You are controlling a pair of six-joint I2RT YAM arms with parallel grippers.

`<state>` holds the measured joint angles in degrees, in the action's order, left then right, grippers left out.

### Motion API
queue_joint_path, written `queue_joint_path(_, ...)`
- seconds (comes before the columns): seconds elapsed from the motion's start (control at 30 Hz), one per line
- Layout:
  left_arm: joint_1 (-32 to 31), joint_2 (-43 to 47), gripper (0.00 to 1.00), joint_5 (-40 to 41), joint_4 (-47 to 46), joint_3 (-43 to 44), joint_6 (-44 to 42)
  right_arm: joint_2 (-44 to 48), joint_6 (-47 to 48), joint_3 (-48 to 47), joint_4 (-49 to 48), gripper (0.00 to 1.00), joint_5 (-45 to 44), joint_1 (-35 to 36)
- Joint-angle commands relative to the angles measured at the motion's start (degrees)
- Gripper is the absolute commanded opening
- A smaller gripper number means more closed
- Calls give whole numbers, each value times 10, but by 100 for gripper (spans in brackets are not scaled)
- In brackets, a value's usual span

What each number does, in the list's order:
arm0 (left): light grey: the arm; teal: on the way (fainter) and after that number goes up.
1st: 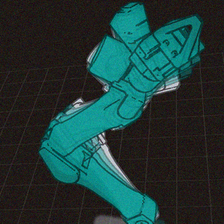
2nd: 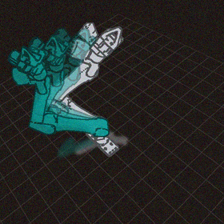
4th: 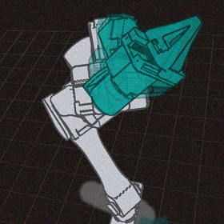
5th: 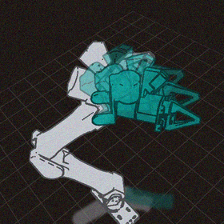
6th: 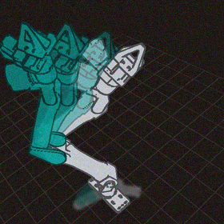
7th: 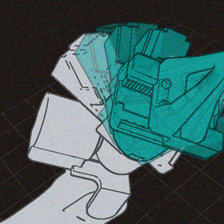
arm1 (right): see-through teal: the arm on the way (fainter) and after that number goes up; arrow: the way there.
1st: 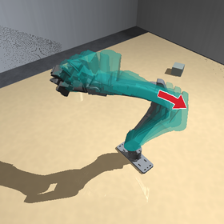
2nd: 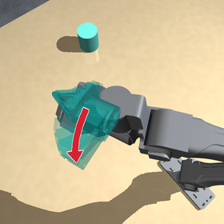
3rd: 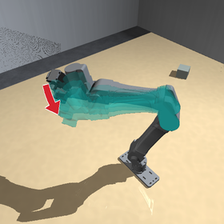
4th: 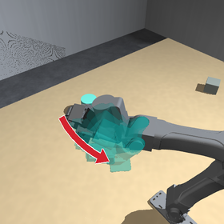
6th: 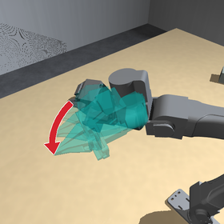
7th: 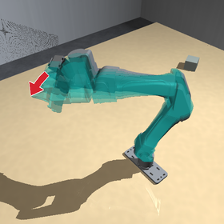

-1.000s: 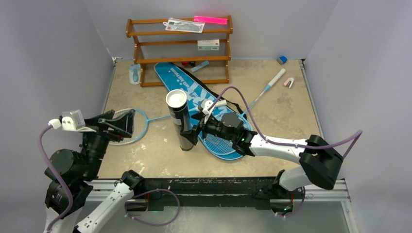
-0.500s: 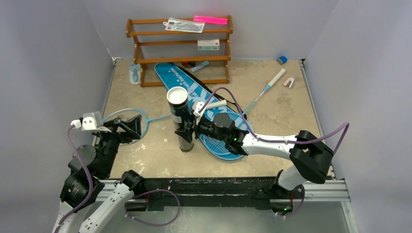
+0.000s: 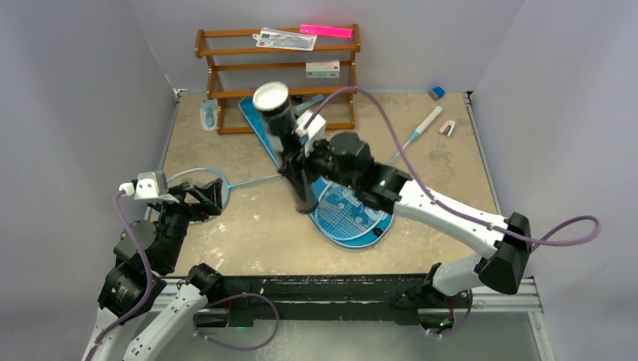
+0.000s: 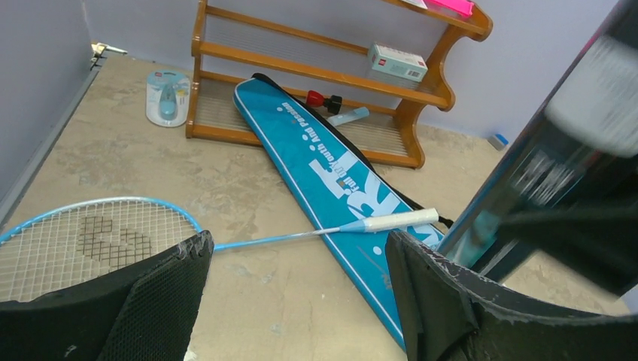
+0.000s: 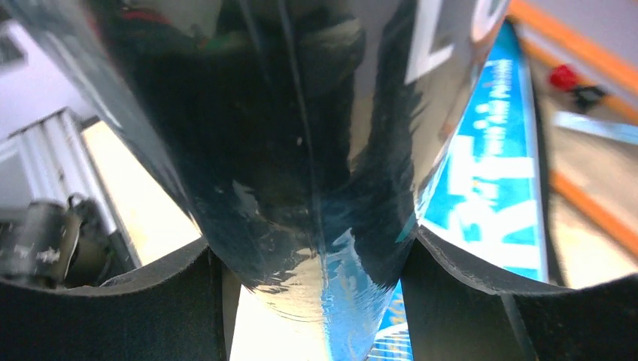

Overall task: Pack up the badminton gear
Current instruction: Pick up the shuttle tube at the center of the board, then place the shuttle tube at the center of the board.

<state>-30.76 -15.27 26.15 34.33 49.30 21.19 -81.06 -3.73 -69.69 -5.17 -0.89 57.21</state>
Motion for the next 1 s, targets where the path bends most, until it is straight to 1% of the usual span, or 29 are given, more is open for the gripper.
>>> queue_joint_path(0.0, 1, -25, 83, -27, -22, -4, -8, 22, -2, -133, 252, 38, -77, -61)
queue_joint_path(0.1, 1, -41, 82, -60, -24, -5, 1, 8, -30, -174, 364, 38, -106, -132)
queue_joint_path(0.17, 1, -57, 82, -84, -22, -6, 5, -2, -39, -176, 419, 39, -120, -189)
queue_joint_path(0.27, 2, -85, 82, -116, -19, -6, 21, -41, -55, -172, 487, 39, -268, -247)
queue_joint_path(0.33, 1, -100, 83, -128, -24, -11, 39, -86, -86, -188, 566, 38, -315, -298)
queue_joint_path(0.37, 1, -105, 83, -136, -30, -13, 44, -107, -96, -192, 588, 38, -320, -322)
queue_joint_path(0.47, 2, -120, 83, -168, -48, -14, 55, -145, -89, -181, 599, 38, -306, -382)
queue_joint_path(0.57, 2, -131, 83, -191, -49, -9, 62, -160, -64, -148, 576, 38, -293, -438)
queue_joint_path(0.63, 1, -139, 83, -203, -45, -9, 72, -178, -65, -129, 560, 38, -324, -453)
queue_joint_path(0.8, 1, -153, 87, -233, -52, -31, 110, -244, -72, -136, 554, 39, -318, -477)
queue_joint_path(0.9, 1, -165, 90, -225, -60, -51, 149, -278, -90, -123, 545, 44, -312, -500)
queue_joint_path(0.93, 2, -170, 91, -223, -63, -57, 162, -286, -97, -115, 548, 49, -310, -509)
queue_joint_path(0.97, 2, -175, 91, -219, -65, -62, 179, -290, -103, -102, 541, 61, -311, -519)
